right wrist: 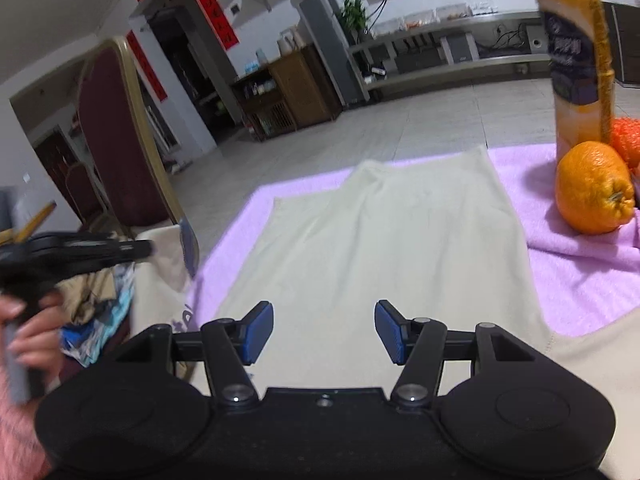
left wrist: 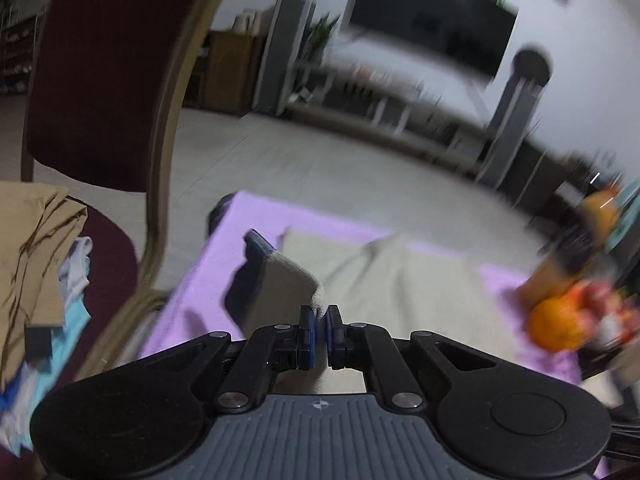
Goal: Fold clothes
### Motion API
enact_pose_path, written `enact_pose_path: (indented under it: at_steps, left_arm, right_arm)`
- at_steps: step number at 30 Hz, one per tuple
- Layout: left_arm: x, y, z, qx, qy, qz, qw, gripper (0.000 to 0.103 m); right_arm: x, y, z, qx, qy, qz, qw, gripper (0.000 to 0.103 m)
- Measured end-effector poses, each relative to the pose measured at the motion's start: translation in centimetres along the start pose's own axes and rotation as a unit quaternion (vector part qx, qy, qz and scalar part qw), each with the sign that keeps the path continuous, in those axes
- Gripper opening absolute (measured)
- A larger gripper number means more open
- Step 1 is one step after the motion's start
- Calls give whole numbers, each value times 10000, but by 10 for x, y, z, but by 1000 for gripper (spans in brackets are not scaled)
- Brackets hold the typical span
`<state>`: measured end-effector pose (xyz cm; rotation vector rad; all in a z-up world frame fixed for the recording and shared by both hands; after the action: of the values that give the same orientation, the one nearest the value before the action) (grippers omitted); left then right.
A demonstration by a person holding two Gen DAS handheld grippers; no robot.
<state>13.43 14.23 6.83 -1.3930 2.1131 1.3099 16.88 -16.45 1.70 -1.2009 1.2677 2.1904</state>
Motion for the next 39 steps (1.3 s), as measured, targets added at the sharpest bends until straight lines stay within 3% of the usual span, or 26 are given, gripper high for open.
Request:
enact_pose_path:
  at_steps: [2, 4, 6, 9, 10, 11, 12, 13, 17, 19, 20, 22, 24, 26, 27, 31, 35, 38, 39]
  left_arm:
    - [12, 21, 15, 408, 617, 144, 9972, 6]
    - [27, 27, 41, 413, 1208, 483, 9906, 7]
    - [45, 15, 72, -228, 1599, 1002, 9818, 9]
    - [62, 11, 100, -1411, 1674, 1195, 9684, 7]
    - [64, 15, 99, -1585, 1531, 1164, 9684, 8]
    - [63, 21, 91, -1598, 1283, 1022, 9734, 16]
    - [61, 26, 81, -1549, 986, 828, 9795, 31]
    - [61, 30, 70, -1465, 725, 677, 9842, 36]
    - [65, 33, 28, -1030, -172, 359, 9939, 40]
    - [72, 25, 5, -1007, -805, 414, 9908, 42]
    - [79, 20, -7, -1146, -1300, 414, 9840, 44]
    - [99, 14, -29, -1470, -2340, 399, 9602, 47]
    - [120, 11, -39, -1708, -3262, 345, 9291, 48]
    - [140, 9, -46, -1857, -4104, 257, 8924, 49]
    - [147, 7, -45, -1850, -4377, 292, 8794, 49]
    - [165, -17, -42, -1968, -5105, 580, 8350, 50]
    - [168, -54, -39, -2334, -5381, 832, 8057, 49]
    - [186, -67, -41, -2430, -5963, 939, 7593, 44]
    - [190, -70, -41, -2443, -6116, 999, 7459, 29]
  right_arm:
    - [1, 12, -3, -54, -144, -102, 9998, 55]
    - [2, 22, -5, -113, -231, -175, 9995, 55]
    - [5, 32, -6, -112, -219, -231, 9994, 58]
    - [12, 42, -11, -82, -277, -222, 9993, 59]
    - [14, 44, -14, -81, -324, -208, 9992, 59]
    - [16, 46, -16, -88, -382, -195, 9990, 59]
    - [17, 47, -18, -95, -436, -192, 9988, 59]
    - [17, 49, -19, -101, -471, -206, 9986, 59]
    - [14, 47, -19, -101, -453, -217, 9987, 60]
    - [15, 45, -17, -111, -386, -159, 9991, 61]
    - [15, 43, -17, -105, -352, -125, 9992, 61]
    - [15, 40, -16, -75, -300, -55, 9995, 61]
    - [14, 41, -18, -104, -340, -40, 9994, 61]
    - [14, 43, -20, -151, -405, -41, 9991, 62]
    - [14, 43, -21, -180, -446, -42, 9988, 62]
    - [15, 45, -25, -284, -646, -40, 9975, 62]
    - [14, 46, -26, -322, -695, -57, 9970, 63]
    - [14, 45, -27, -316, -679, -31, 9972, 63]
    - [14, 44, -28, -308, -683, -14, 9972, 63]
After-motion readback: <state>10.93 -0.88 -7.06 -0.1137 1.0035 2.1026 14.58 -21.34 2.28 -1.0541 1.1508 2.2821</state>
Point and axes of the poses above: each gripper's, at about its wrist camera, not at the fingertips, and y roughly against the way its jaws point, z to its left, x to its underside, the point moved 2 cm from there along -y, roughly the way its jaws point, and after that the axes turned 15 degrees about y, right-handed, at the moved point
